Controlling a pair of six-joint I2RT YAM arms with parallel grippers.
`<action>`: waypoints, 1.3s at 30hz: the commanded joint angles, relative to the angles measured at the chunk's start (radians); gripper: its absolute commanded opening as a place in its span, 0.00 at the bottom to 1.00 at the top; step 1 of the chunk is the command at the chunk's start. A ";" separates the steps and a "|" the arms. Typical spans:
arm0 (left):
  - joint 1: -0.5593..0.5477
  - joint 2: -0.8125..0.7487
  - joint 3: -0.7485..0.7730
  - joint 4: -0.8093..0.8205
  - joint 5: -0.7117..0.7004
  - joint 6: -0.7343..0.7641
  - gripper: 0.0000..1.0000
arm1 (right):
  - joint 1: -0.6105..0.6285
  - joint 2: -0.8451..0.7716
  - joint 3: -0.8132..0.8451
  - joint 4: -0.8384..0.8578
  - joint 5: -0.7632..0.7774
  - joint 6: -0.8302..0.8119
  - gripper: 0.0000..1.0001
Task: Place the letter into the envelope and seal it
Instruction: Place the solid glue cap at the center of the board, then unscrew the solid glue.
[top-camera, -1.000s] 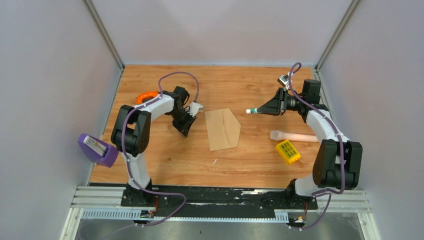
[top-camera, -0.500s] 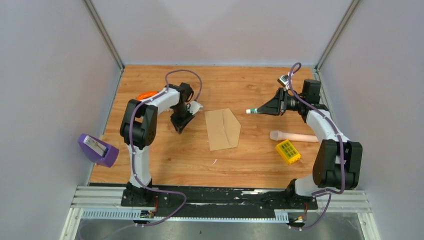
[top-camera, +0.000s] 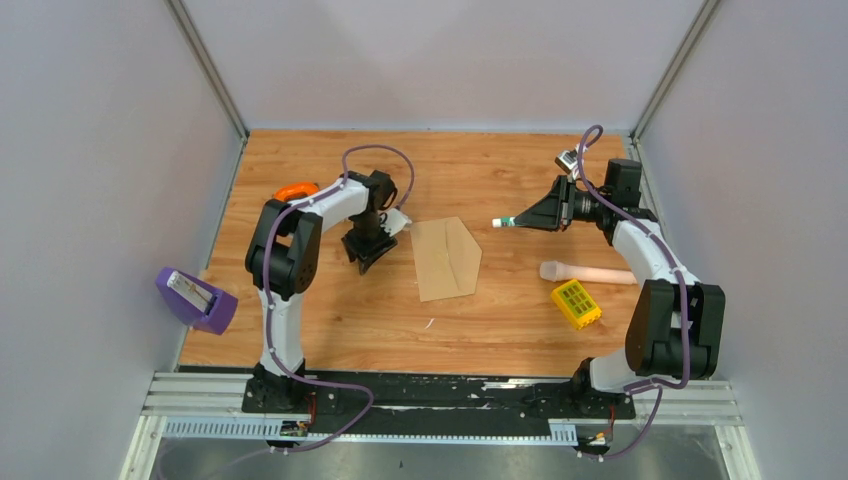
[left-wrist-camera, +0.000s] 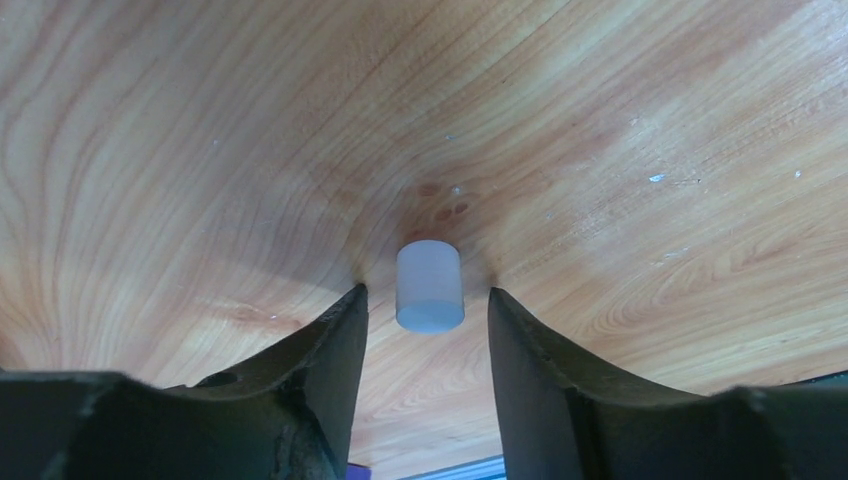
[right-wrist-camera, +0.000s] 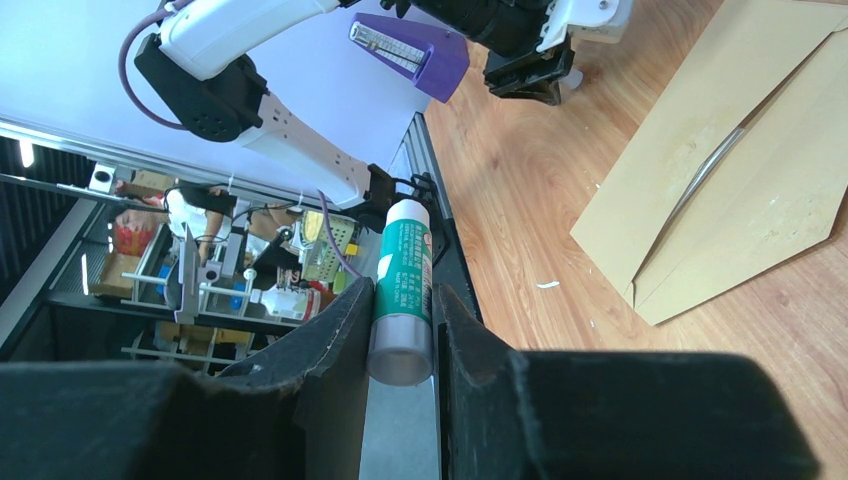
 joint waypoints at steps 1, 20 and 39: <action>0.005 0.030 -0.025 0.005 0.008 0.023 0.58 | -0.006 -0.037 0.022 0.016 -0.020 -0.026 0.00; 0.067 -0.548 0.093 -0.027 0.089 0.093 1.00 | -0.016 -0.044 0.021 0.017 -0.017 -0.023 0.00; -0.099 -0.578 0.061 0.528 0.643 -0.090 1.00 | 0.007 -0.035 0.009 -0.050 0.086 -0.117 0.00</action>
